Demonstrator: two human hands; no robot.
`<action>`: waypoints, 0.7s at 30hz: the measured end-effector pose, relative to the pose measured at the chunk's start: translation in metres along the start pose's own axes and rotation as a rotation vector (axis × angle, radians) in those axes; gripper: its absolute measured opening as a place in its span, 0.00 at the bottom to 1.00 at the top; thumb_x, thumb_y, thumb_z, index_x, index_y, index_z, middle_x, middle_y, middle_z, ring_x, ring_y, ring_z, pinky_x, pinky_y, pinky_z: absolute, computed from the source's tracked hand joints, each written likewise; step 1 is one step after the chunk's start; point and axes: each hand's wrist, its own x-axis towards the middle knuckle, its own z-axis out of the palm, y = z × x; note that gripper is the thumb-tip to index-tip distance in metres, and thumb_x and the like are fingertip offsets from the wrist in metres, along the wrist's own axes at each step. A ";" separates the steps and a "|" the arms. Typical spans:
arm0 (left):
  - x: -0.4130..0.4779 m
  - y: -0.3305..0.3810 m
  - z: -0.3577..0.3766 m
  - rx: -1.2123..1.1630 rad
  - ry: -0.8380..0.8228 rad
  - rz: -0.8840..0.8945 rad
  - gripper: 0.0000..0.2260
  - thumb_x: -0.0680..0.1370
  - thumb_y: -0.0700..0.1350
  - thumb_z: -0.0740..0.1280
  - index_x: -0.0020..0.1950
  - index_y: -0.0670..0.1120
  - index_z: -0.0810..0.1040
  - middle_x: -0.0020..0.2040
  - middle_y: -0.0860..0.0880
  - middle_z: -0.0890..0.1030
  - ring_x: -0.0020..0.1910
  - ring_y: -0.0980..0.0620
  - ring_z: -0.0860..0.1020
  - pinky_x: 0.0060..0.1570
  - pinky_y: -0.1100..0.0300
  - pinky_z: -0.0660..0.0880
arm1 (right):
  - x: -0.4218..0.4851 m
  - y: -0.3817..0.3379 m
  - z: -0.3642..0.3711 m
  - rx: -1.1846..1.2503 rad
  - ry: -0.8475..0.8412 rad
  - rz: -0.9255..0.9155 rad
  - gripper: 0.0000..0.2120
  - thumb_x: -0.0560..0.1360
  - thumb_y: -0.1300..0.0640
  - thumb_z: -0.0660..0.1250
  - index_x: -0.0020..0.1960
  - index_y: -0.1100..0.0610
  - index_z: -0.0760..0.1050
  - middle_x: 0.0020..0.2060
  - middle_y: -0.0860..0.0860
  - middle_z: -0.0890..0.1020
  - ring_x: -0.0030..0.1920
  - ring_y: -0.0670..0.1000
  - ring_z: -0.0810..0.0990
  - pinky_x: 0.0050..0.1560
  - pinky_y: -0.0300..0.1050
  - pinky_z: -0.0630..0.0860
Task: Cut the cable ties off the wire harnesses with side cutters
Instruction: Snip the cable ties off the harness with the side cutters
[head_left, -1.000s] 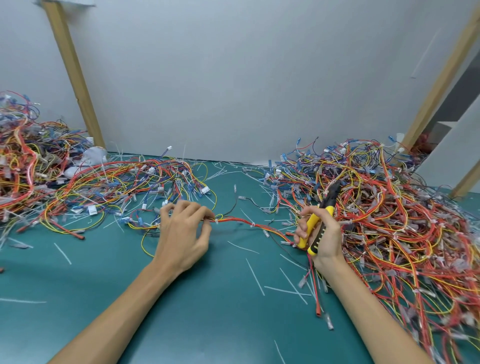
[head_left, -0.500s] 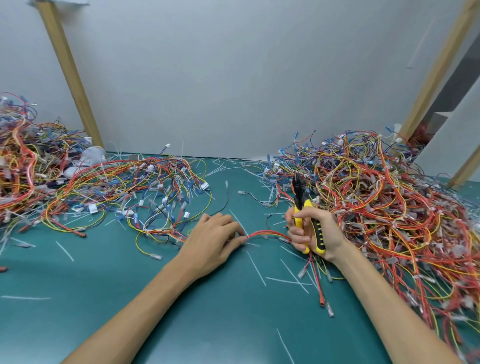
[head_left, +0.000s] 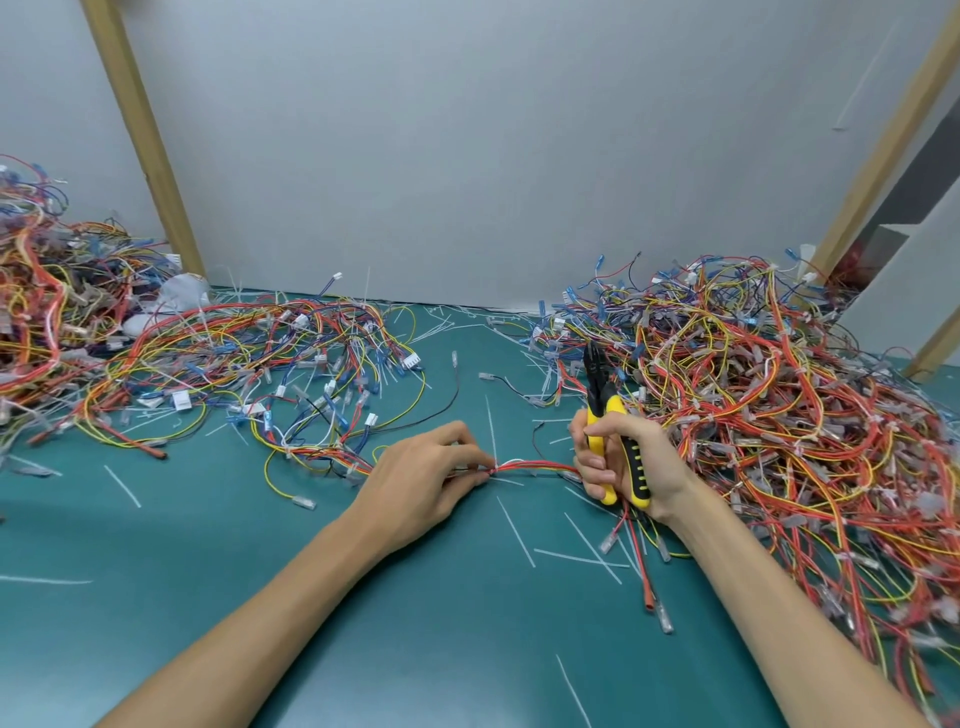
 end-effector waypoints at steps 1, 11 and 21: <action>0.000 0.000 -0.001 -0.003 0.007 0.003 0.06 0.78 0.49 0.68 0.53 0.54 0.83 0.48 0.58 0.78 0.39 0.53 0.78 0.36 0.55 0.74 | 0.000 0.000 0.001 -0.001 -0.001 -0.002 0.11 0.63 0.52 0.69 0.40 0.57 0.72 0.28 0.52 0.64 0.25 0.49 0.61 0.27 0.42 0.65; 0.003 -0.002 0.001 0.007 -0.036 0.015 0.10 0.81 0.40 0.61 0.59 0.51 0.77 0.58 0.52 0.74 0.49 0.46 0.76 0.46 0.50 0.73 | 0.000 0.000 0.002 0.010 -0.017 -0.001 0.11 0.64 0.53 0.69 0.40 0.58 0.72 0.28 0.52 0.65 0.24 0.49 0.62 0.27 0.42 0.67; 0.002 -0.005 -0.009 -0.014 0.193 0.143 0.19 0.73 0.28 0.67 0.57 0.48 0.84 0.49 0.49 0.83 0.40 0.44 0.78 0.39 0.51 0.76 | -0.005 -0.008 0.037 -0.461 0.167 -0.271 0.15 0.69 0.53 0.67 0.54 0.51 0.83 0.25 0.55 0.72 0.27 0.52 0.73 0.30 0.44 0.74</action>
